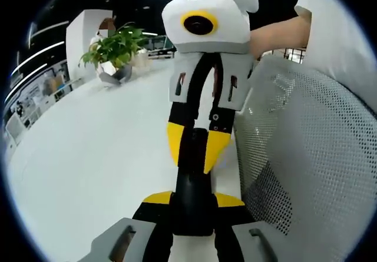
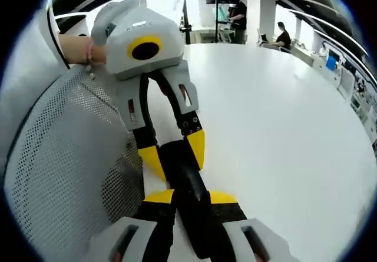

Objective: Press the specified remote control buttons in sequence, fully releasing each button before pressing the next.

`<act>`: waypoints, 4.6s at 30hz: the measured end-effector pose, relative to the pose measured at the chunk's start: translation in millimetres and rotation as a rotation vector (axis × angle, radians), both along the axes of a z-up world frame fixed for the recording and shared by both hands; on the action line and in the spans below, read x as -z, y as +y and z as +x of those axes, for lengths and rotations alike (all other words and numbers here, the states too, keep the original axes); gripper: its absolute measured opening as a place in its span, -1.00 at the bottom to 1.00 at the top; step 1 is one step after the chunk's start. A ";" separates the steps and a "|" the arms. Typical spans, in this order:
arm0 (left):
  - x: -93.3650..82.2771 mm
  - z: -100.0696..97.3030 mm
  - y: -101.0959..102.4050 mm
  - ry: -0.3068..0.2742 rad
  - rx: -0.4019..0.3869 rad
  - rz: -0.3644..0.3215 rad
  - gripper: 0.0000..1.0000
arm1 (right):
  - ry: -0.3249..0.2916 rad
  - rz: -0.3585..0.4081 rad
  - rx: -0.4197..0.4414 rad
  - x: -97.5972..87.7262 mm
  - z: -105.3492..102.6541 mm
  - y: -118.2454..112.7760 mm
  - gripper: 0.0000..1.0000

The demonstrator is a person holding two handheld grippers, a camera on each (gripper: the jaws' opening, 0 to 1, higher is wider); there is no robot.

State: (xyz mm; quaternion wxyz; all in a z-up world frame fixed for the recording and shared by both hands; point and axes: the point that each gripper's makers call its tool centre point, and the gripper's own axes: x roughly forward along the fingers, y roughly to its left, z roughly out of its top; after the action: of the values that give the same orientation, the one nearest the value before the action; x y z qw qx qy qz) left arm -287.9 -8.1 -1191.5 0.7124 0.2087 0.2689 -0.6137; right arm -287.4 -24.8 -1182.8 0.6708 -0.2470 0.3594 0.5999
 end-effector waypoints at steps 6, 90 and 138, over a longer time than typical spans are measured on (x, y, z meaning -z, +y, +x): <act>0.6 0.2 0.0 0.008 -0.007 -0.010 -0.52 | -0.006 -0.025 -0.023 5.8 -2.5 -7.4 -0.38; -125.8 38.2 116.7 -0.294 -0.987 -0.386 0.96 | -0.077 -0.036 0.146 7.0 63.2 -16.1 -0.59; -118.4 35.4 114.0 -0.241 -0.974 -0.373 0.82 | -0.055 -0.229 0.016 13.5 197.7 -29.5 -0.58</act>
State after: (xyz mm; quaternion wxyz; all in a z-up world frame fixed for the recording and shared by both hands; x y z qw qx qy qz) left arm -252.6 105.9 -1073.1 0.9656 -0.0014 0.1370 -0.2209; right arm -89.7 -54.3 -1196.2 0.6526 -0.3354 0.4088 0.5426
